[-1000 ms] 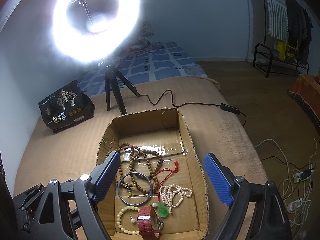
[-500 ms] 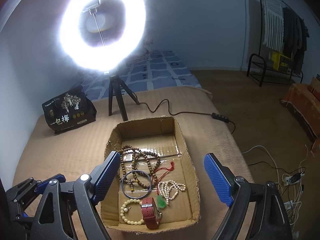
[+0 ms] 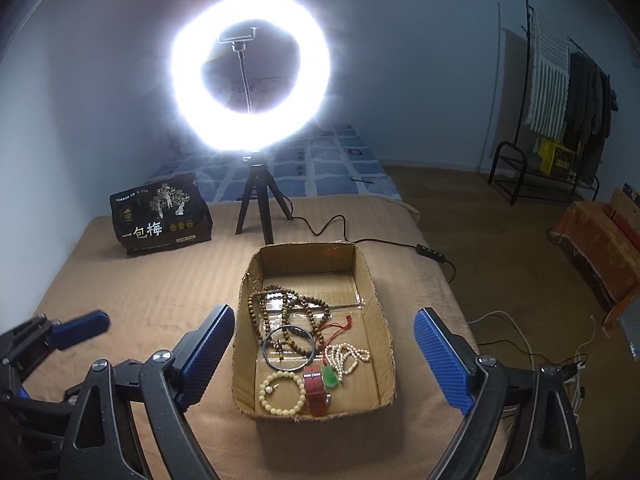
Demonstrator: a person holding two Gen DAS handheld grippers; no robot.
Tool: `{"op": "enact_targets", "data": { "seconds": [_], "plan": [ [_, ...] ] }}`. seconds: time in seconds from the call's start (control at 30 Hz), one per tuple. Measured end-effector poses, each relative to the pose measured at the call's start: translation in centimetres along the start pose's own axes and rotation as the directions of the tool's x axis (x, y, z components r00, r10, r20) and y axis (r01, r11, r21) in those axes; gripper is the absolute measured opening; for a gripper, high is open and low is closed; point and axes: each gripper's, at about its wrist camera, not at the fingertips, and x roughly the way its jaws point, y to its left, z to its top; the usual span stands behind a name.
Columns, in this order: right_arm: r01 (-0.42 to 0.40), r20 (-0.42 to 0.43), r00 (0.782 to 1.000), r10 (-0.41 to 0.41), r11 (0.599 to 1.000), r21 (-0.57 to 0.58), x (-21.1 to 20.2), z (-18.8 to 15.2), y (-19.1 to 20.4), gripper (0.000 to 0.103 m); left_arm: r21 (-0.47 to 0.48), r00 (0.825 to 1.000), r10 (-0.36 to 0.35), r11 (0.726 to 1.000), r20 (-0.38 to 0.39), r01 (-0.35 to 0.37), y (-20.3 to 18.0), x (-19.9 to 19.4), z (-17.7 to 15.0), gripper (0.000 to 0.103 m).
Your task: Organize jewelry
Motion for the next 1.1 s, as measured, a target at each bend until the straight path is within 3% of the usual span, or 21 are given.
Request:
{"op": "enact_targets", "data": {
  "seconds": [0.37,0.5,1.1],
  "plan": [
    [0.039,0.071,0.997,-0.041,0.999,0.035,-4.2,-1.1,0.1,0.103,0.096,0.999,0.037,0.995,0.007,-0.038,-1.3,-2.8,-1.6,0.084],
    [0.039,0.081,0.996,-0.043,0.998,0.044,-4.7,-1.4,0.1,0.103,0.117,0.998,0.070,0.991,0.002,-0.069,-1.7,-3.0,-2.2,0.100],
    [0.059,0.077,0.995,-0.062,0.998,0.032,-4.7,-1.7,0.1,0.103,0.070,0.995,0.103,0.992,0.012,-0.104,-1.1,-3.7,-2.1,0.101]
  ]
}}
